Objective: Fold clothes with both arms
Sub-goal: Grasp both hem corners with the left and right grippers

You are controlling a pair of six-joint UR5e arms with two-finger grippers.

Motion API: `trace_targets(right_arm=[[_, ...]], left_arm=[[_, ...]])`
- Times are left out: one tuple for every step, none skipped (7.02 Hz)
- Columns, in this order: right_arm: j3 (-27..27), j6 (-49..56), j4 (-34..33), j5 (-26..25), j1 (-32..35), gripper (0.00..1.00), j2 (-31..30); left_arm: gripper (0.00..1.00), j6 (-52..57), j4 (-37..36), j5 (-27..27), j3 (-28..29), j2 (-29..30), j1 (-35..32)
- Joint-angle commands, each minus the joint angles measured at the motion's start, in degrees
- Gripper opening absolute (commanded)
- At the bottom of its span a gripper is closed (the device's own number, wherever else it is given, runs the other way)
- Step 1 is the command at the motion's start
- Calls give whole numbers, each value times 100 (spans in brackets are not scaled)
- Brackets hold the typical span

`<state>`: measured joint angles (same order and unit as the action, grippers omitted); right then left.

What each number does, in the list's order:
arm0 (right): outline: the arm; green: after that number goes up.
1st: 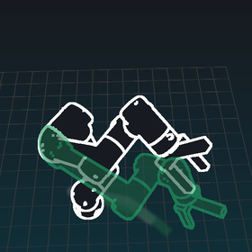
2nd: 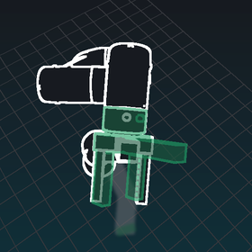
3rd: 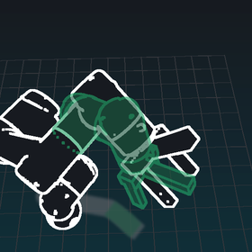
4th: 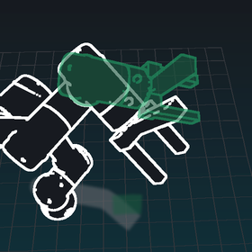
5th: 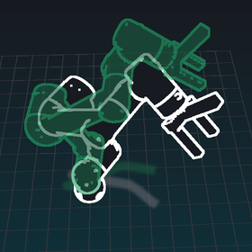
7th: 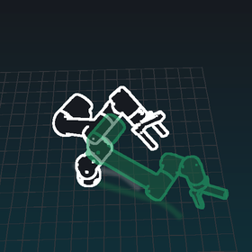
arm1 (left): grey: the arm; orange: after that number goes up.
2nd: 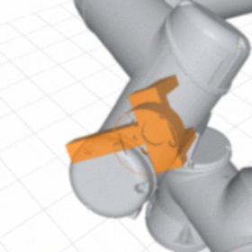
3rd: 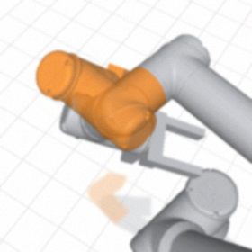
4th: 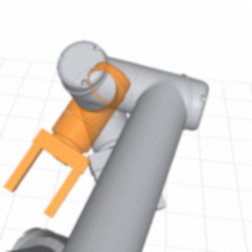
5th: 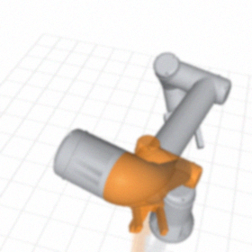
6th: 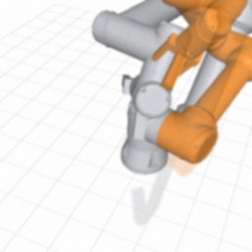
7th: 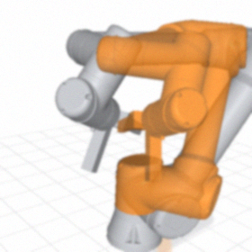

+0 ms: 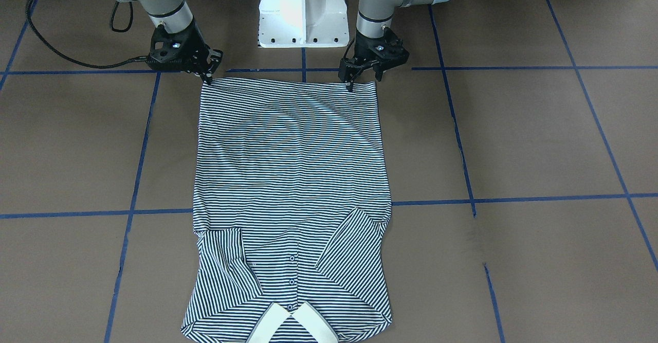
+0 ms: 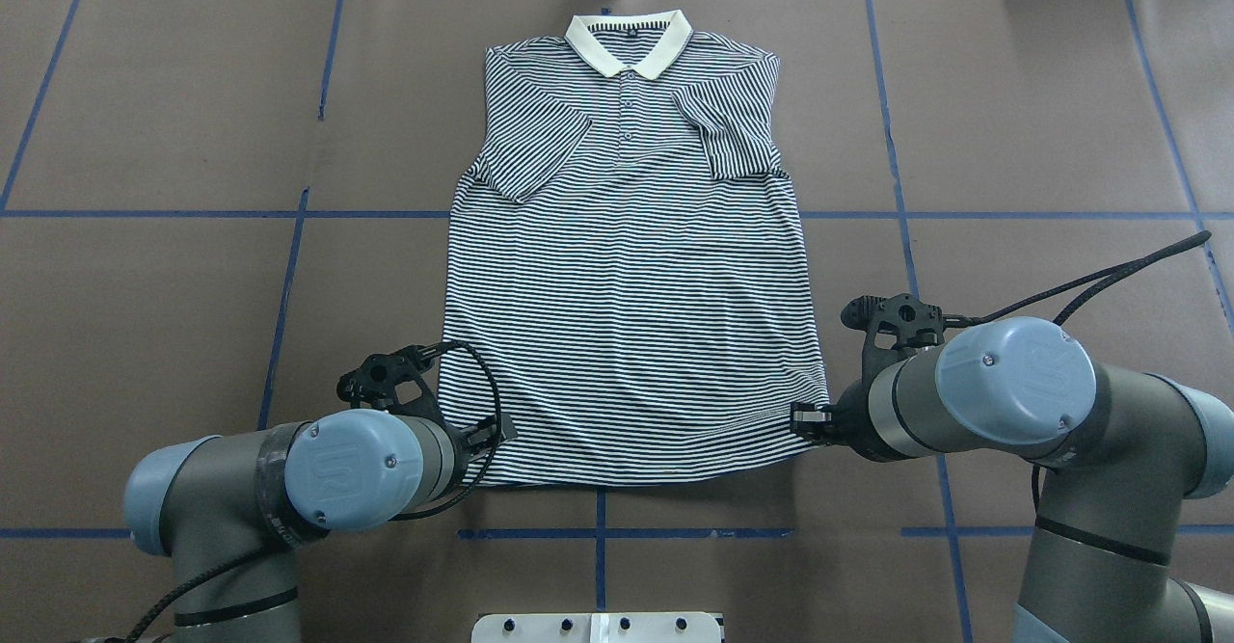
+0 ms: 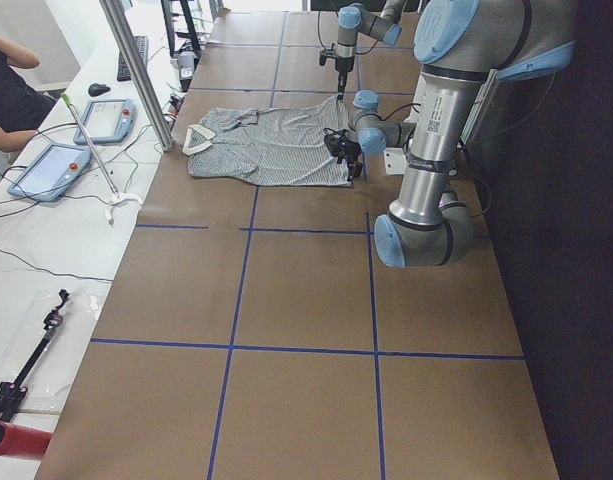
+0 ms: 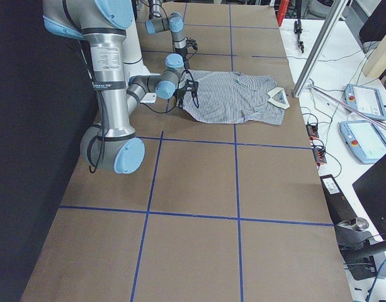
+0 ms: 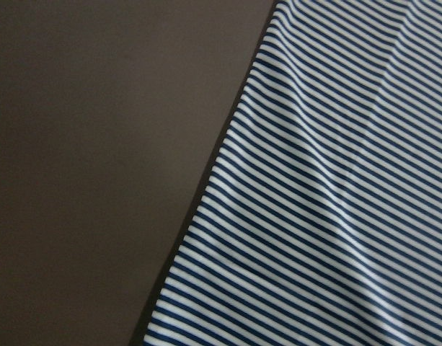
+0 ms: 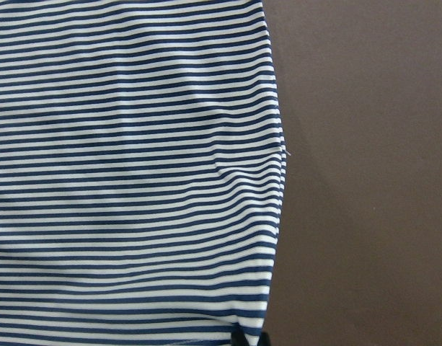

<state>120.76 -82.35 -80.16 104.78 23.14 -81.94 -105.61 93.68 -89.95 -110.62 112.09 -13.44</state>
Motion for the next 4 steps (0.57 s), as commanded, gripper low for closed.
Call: trace_targets(right_arm=[[1,0,0,25,24,0,11],[1,0,0,25,24,0,11],[1,0,0,25,24,0,11],[1,0,0,25,33,0,11]], left_arm=[[93,-13,-34,30,67,-116,52],[91,5,-34,39,110,-126,52],[88,5,-34,30,94,-143,61],[82,5,-34,30,93,-143,70]])
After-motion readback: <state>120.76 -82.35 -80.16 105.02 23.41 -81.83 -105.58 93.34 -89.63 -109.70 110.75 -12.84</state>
